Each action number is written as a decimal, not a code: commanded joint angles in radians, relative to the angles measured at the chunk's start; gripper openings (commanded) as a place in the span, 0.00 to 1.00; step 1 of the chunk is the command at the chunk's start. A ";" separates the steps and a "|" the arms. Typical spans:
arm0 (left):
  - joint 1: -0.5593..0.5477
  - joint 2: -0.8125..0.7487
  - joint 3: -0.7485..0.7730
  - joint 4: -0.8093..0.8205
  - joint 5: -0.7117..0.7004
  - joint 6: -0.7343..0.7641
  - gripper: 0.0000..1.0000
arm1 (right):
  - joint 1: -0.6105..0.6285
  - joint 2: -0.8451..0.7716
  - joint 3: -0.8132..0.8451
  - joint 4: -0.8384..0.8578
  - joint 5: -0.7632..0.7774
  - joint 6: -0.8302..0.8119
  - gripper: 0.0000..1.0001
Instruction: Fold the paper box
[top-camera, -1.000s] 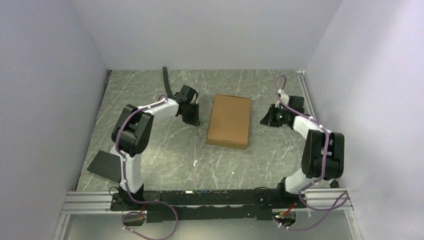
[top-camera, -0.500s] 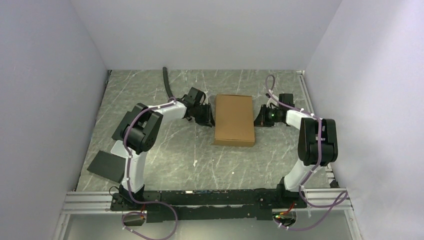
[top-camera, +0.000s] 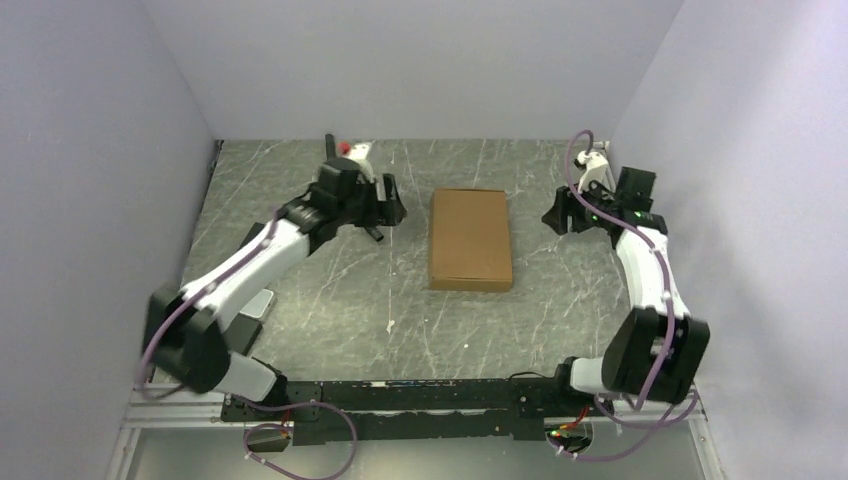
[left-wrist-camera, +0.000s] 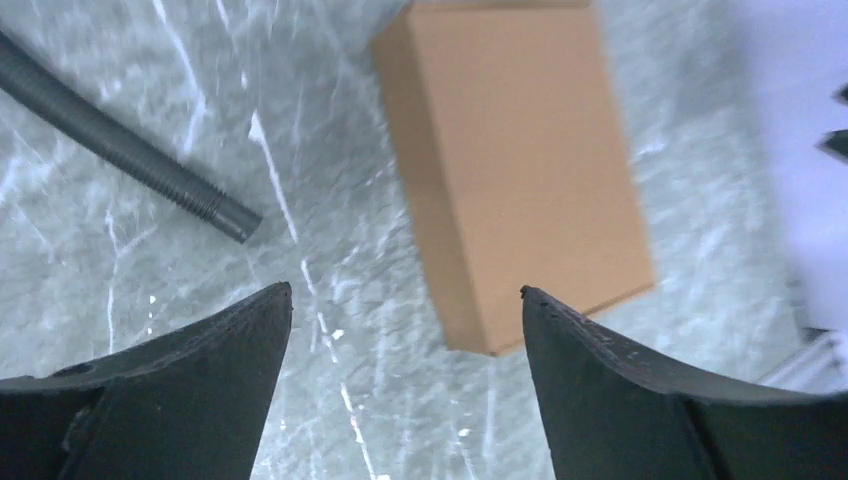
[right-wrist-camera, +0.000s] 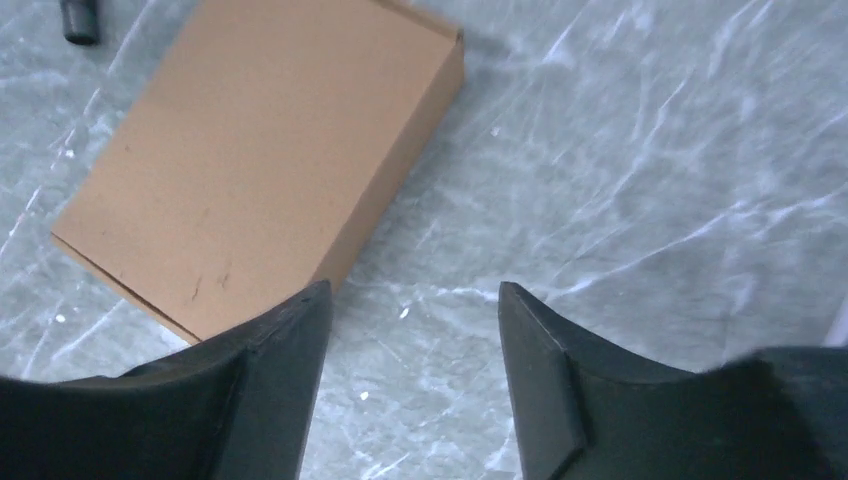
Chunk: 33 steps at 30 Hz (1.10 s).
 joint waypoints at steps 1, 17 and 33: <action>0.055 -0.257 -0.091 0.069 0.067 0.026 0.96 | -0.035 -0.178 -0.020 0.045 -0.102 -0.095 0.84; 0.131 -0.687 0.000 -0.322 0.014 0.086 1.00 | -0.082 -0.316 0.111 0.055 -0.031 0.413 1.00; 0.130 -0.789 -0.015 -0.360 -0.005 0.050 0.99 | -0.082 -0.442 0.082 -0.017 0.180 0.449 1.00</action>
